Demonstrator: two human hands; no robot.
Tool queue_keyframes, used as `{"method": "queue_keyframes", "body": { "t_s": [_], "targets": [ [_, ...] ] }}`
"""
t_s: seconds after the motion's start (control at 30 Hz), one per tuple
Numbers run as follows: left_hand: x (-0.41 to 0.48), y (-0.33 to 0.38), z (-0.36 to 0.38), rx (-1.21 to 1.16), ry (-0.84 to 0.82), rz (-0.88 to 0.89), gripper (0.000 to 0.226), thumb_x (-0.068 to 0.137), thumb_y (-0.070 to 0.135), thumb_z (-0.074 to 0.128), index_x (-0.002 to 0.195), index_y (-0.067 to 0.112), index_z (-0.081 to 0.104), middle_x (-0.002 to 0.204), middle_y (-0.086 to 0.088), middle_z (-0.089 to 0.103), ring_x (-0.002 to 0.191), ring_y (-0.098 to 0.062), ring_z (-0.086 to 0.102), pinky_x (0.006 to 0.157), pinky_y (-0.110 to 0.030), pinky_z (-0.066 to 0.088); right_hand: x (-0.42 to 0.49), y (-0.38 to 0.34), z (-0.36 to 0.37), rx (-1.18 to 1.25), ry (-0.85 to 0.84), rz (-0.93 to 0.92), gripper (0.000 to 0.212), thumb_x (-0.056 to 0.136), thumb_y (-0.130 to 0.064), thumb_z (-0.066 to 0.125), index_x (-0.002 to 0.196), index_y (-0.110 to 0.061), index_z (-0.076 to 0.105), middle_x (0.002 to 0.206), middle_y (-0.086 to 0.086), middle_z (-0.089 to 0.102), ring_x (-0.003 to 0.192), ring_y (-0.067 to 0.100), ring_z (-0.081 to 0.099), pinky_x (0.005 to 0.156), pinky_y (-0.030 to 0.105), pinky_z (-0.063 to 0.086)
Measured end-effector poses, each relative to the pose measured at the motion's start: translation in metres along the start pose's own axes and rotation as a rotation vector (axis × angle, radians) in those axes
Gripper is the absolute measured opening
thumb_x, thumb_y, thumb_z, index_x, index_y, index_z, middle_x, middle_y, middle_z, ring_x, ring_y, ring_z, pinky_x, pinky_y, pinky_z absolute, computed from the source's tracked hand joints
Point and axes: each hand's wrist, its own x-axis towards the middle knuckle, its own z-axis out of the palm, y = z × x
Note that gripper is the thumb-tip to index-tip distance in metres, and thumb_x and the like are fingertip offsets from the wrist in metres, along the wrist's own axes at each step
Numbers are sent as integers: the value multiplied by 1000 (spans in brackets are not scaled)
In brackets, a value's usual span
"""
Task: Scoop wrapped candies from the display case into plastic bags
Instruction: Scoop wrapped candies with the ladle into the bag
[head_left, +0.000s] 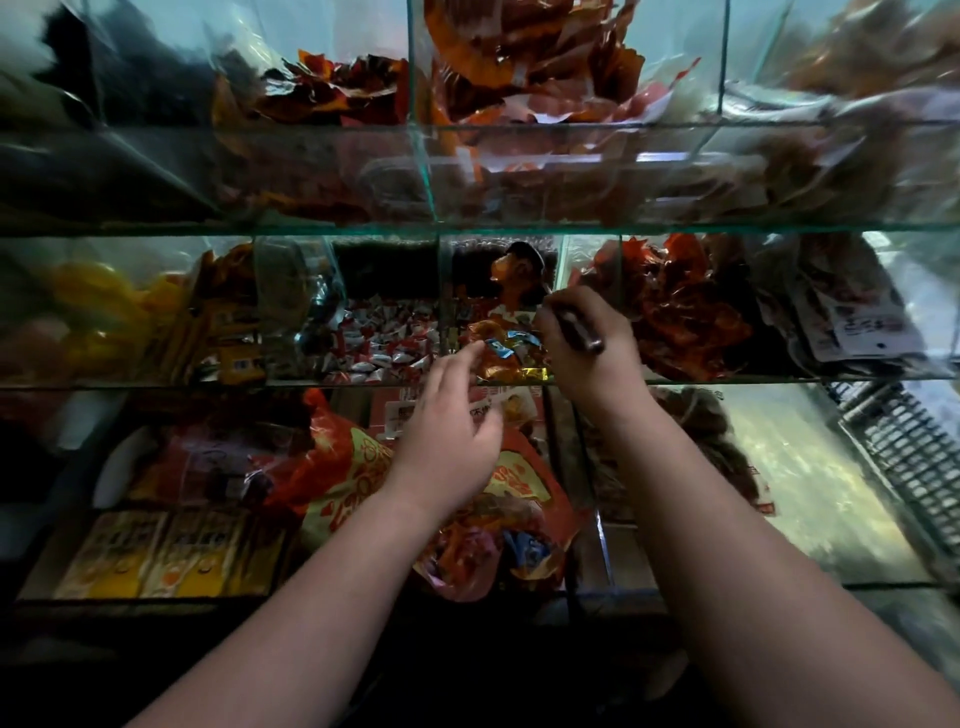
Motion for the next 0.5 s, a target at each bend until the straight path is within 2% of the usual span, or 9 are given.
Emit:
{"method": "queue_keyframes", "body": {
  "t_s": [0.07, 0.17, 0.23, 0.33, 0.37, 0.43, 0.5],
  "targets": [
    [-7, -5, 1, 5, -8, -6, 62, 99, 31, 58, 152, 37, 26, 156, 9, 33, 139, -12, 38, 104, -16, 30, 5, 9, 1, -234, -136, -107, 20, 97, -23, 63, 116, -21, 68, 111, -1, 70, 101, 16, 67, 83, 26, 52],
    [-10, -10, -1, -1, 5, -18, 65, 98, 29, 60, 152, 37, 25, 156, 10, 32, 132, 2, 30, 101, -9, 19, -5, 8, -9, -322, -174, -270, 26, 94, -14, 66, 120, -14, 66, 116, 5, 68, 107, 23, 65, 91, 31, 52],
    [-11, -10, -2, -8, 10, -31, 66, 97, 28, 61, 153, 35, 26, 155, 9, 33, 130, 1, 33, 106, -15, 25, -23, -1, -23, -270, -137, -333, 25, 93, -11, 67, 118, -9, 67, 115, 7, 69, 106, 22, 66, 93, 34, 54],
    [-10, -6, -5, -50, 25, -53, 66, 96, 28, 63, 153, 33, 29, 152, 7, 37, 135, -12, 43, 111, -36, 42, -58, -23, -45, -132, -4, -348, 16, 94, -11, 68, 110, -7, 71, 104, 1, 73, 96, 9, 69, 86, 21, 54],
    [-10, -4, -5, -61, 30, -52, 66, 96, 28, 63, 153, 33, 29, 152, 8, 37, 135, -12, 43, 110, -37, 44, -71, -29, -52, -78, 45, -356, 14, 94, -12, 69, 106, -7, 72, 100, -2, 73, 93, 4, 69, 82, 17, 53],
    [-11, -1, -4, -59, 40, -38, 66, 96, 29, 63, 152, 33, 30, 151, 10, 37, 131, -5, 40, 106, -26, 40, -99, -41, -64, 43, 92, -357, 13, 96, -19, 69, 105, -11, 73, 97, -8, 74, 90, 1, 71, 78, 15, 53],
    [-16, 2, -4, -66, 70, -11, 62, 95, 27, 64, 151, 29, 36, 143, 13, 40, 122, 5, 36, 99, -12, 33, -121, -39, -73, 159, 42, -302, 13, 98, -28, 68, 106, -19, 73, 98, -9, 76, 88, 9, 75, 77, 22, 57]
  ]
}}
